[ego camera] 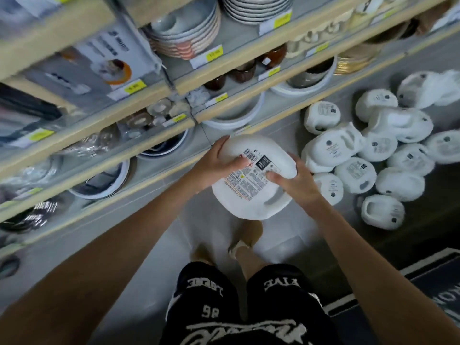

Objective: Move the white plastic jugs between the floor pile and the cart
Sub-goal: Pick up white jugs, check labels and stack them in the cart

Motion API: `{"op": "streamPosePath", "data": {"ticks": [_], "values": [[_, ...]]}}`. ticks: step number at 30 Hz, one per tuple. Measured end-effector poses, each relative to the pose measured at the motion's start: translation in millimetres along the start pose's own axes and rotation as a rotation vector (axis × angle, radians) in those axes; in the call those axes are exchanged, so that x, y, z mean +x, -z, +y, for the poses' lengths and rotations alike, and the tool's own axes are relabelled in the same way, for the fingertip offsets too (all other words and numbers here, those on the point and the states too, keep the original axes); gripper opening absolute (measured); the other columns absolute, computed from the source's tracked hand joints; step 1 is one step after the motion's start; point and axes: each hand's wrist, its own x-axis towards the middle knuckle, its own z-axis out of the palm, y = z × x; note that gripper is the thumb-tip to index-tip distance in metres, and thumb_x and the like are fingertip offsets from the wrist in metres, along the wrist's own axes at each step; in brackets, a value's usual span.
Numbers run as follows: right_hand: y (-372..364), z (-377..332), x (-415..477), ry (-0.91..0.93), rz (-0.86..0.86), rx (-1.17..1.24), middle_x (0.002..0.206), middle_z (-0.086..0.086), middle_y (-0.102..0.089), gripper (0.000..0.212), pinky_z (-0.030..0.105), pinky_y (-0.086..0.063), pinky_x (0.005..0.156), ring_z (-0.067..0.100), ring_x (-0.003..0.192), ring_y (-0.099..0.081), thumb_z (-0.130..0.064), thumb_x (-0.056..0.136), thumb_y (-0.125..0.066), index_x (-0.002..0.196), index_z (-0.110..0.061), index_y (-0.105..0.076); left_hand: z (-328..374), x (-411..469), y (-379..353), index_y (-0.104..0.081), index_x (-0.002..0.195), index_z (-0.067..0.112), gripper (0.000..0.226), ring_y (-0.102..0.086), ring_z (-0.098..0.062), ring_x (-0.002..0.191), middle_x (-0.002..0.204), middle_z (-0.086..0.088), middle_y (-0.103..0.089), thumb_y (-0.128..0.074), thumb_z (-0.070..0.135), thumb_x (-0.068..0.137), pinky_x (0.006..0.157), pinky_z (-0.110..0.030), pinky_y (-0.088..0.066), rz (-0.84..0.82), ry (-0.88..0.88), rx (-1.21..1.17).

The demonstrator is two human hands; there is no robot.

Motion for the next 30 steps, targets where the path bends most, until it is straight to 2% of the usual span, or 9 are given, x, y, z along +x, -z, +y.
{"op": "streamPosePath", "data": {"ticks": [2, 4, 6, 12, 16, 19, 24, 27, 30], "values": [[-25, -19, -13, 0.041, -0.036, -0.037, 0.106, -0.003, -0.065, 0.058, 0.022, -0.053, 0.079, 0.013, 0.097, -0.064, -0.020, 0.073, -0.083, 0.122, -0.020, -0.051, -10, -31, 23, -0.027, 0.147, 0.027, 0.090, -0.063, -0.003, 0.099, 0.127, 0.004, -0.057, -0.078, 0.043, 0.074, 0.072, -0.020, -0.053, 0.057, -0.022, -0.034], [-53, -39, -30, 0.077, -0.067, -0.059, 0.095, -0.011, -0.060, 0.052, 0.008, -0.048, 0.064, 0.002, 0.083, -0.060, -0.012, 0.076, -0.081, 0.117, -0.020, -0.049, -20, -64, 44, -0.030, 0.145, 0.027, 0.093, -0.065, -0.006, 0.096, 0.123, 0.002, -0.060, -0.080, 0.045, 0.070, 0.072, -0.022, -0.054, 0.128, -0.036, -0.082], [-82, -55, -49, 0.128, -0.112, -0.087, 0.092, -0.014, -0.058, 0.051, 0.004, -0.044, 0.057, -0.003, 0.077, -0.056, -0.009, 0.077, -0.079, 0.115, -0.021, -0.048, -34, -101, 64, -0.034, 0.141, 0.027, 0.084, -0.067, -0.005, 0.090, 0.115, 0.005, -0.063, -0.081, 0.040, 0.072, 0.069, -0.022, -0.055, 0.204, -0.047, -0.144], [-182, -86, -121, 0.242, -0.313, -0.173, 0.101, -0.007, -0.063, 0.059, 0.008, -0.048, 0.062, 0.005, 0.086, -0.063, -0.011, 0.074, -0.081, 0.124, -0.016, -0.050, -91, -226, 116, -0.039, 0.129, 0.035, 0.060, -0.064, -0.003, 0.083, 0.102, 0.013, -0.062, -0.074, 0.033, 0.080, 0.064, -0.020, -0.053, 0.445, -0.099, -0.270], [-249, -102, -176, 0.311, -0.377, -0.226, 0.096, -0.015, -0.057, 0.054, 0.004, -0.044, 0.059, -0.011, 0.075, -0.057, -0.011, 0.078, -0.078, 0.120, -0.019, -0.046, -132, -308, 151, -0.039, 0.138, 0.028, 0.076, -0.065, -0.009, 0.092, 0.113, 0.005, -0.064, -0.079, 0.041, 0.074, 0.077, -0.027, -0.054, 0.560, -0.140, -0.319], [-299, -112, -214, 0.378, -0.443, -0.302, 0.110, -0.011, -0.057, 0.064, 0.007, -0.043, 0.064, -0.007, 0.088, -0.054, -0.027, 0.076, -0.081, 0.128, -0.027, -0.044, -160, -370, 173, -0.038, 0.139, 0.029, 0.081, -0.062, -0.014, 0.101, 0.118, 0.005, -0.059, -0.080, 0.044, 0.071, 0.085, -0.031, -0.053, 0.646, -0.171, -0.359], [-383, -129, -271, 0.508, -0.562, -0.371, 0.113, -0.011, -0.061, 0.070, 0.005, -0.044, 0.061, 0.001, 0.098, -0.059, -0.030, 0.074, -0.083, 0.133, -0.022, -0.046, -202, -461, 210, -0.038, 0.139, 0.025, 0.069, -0.060, -0.012, 0.094, 0.106, 0.012, -0.057, -0.075, 0.031, 0.081, 0.069, -0.015, -0.049, 0.825, -0.228, -0.400], [-428, -140, -291, 0.531, -0.709, -0.413, 0.122, -0.005, -0.062, 0.081, 0.019, -0.053, 0.076, 0.010, 0.106, -0.062, -0.036, 0.070, -0.085, 0.138, -0.024, -0.043, -226, -506, 230, -0.038, 0.138, 0.028, 0.073, -0.060, -0.008, 0.091, 0.106, 0.013, -0.057, -0.078, 0.038, 0.077, 0.071, -0.018, -0.049, 0.924, -0.237, -0.416], [-474, -157, -306, 0.578, -0.806, -0.543, 0.130, -0.010, -0.055, 0.088, 0.035, -0.049, 0.096, 0.014, 0.115, -0.058, -0.051, 0.066, -0.082, 0.141, -0.038, -0.036, -254, -538, 251, -0.037, 0.136, 0.027, 0.065, -0.061, -0.011, 0.095, 0.115, 0.005, -0.058, -0.072, 0.035, 0.082, 0.072, -0.019, -0.052, 0.991, -0.240, -0.425]]}}
